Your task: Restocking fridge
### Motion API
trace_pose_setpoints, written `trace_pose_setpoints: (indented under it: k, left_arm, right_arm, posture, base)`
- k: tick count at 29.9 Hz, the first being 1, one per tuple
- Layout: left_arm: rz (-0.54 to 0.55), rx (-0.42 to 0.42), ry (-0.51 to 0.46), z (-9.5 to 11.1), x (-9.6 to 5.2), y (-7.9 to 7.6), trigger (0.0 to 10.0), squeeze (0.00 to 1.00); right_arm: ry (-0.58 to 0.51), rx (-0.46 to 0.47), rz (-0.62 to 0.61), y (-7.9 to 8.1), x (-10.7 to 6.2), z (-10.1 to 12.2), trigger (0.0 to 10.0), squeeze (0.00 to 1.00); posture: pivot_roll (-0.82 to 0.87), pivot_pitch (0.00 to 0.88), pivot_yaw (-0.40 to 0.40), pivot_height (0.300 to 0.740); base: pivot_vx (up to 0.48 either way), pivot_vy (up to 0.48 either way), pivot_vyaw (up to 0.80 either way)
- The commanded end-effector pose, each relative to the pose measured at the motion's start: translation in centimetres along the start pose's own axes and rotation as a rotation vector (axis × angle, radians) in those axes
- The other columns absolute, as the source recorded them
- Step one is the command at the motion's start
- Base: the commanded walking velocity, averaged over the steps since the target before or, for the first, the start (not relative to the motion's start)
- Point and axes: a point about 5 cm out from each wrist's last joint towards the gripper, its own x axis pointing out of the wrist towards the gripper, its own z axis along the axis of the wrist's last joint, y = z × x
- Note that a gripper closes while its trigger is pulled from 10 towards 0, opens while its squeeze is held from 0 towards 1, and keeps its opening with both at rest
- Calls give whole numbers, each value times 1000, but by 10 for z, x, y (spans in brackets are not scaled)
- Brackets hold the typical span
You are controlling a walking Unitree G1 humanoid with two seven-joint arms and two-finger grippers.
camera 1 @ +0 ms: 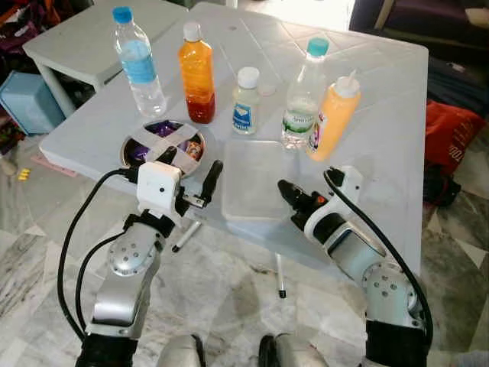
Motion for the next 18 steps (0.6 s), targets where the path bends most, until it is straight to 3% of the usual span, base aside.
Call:
trace_pose_setpoints:
  k: [1, 8, 11, 12, 13, 18]
  left_arm:
    - [24, -8, 13, -4, -1, 3, 10000, 0]
    - [102, -37, 61, -17, -4, 15, 10000, 0]
    - [104, -37, 54, -16, 1, 16, 10000, 0]
    - [99, -29, 33, -13, 9, 17, 10000, 0]
    - [98, -25, 20, -10, 12, 17, 10000, 0]
    - [134, -29, -2, -5, 23, 24, 10000, 0]
  right_arm:
    - [-8, -25, -8, 0, -3, -2, 10000, 0]
    - [-76, -225, -16, -5, -15, 4, 10000, 0]
    - [-90, -236, -26, -7, -15, 6, 10000, 0]
    - [-98, -240, -29, -9, -13, 8, 3373, 0]
    - [-105, -241, -31, -10, -12, 9, 0, 0]
    - [-145, -264, -10, -5, -5, 14, 196, 0]
  posture:
    - [-59, 79, 12, 740]
    - [-76, 37, 10, 740]
    - [-76, 31, 6, 740]
    - [-75, 19, 5, 740]
    - [-75, 19, 5, 740]
    - [-80, 0, 19, 740]
  base:
    - [0, 0, 0]
    - [0, 0, 0]
    - [0, 0, 0]
    - [0, 0, 0]
    - [0, 0, 0]
    - [0, 0, 0]
